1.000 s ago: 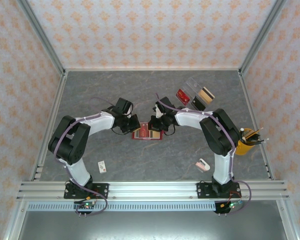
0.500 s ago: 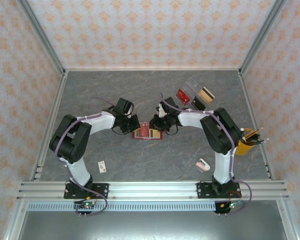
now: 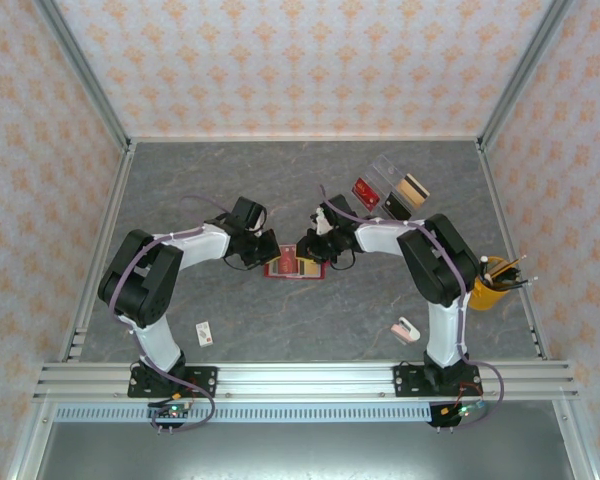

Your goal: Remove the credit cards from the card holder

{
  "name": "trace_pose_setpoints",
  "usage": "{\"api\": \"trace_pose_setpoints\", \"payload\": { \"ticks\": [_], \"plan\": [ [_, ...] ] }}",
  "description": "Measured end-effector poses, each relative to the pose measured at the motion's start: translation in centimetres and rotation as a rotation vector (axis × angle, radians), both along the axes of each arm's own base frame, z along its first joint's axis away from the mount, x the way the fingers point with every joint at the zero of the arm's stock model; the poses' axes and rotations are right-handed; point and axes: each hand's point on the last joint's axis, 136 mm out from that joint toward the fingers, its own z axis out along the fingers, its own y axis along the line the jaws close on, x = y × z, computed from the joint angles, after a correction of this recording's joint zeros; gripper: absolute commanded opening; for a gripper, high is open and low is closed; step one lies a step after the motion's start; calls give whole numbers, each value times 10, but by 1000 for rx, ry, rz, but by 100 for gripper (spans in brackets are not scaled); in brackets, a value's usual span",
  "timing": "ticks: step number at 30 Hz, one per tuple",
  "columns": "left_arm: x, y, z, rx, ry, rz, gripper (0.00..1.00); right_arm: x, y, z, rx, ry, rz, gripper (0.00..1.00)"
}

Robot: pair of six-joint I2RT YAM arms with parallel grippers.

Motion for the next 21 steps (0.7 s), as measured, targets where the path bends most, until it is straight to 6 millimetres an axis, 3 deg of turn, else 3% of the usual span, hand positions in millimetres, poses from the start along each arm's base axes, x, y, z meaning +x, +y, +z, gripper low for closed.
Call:
{"api": "trace_pose_setpoints", "payload": {
  "ticks": [5, 16, 21],
  "plan": [
    [1, -1, -1, -6, -9, 2, 0, 0, 2, 1, 26, 15, 2, 14],
    [2, 0, 0, -5, -19, 5, 0, 2, 1, -2, 42, 19, -11, 0],
    [2, 0, 2, -5, -21, 5, 2, 2, -2, 0, 57, 0, -15, 0]
  ]
}}
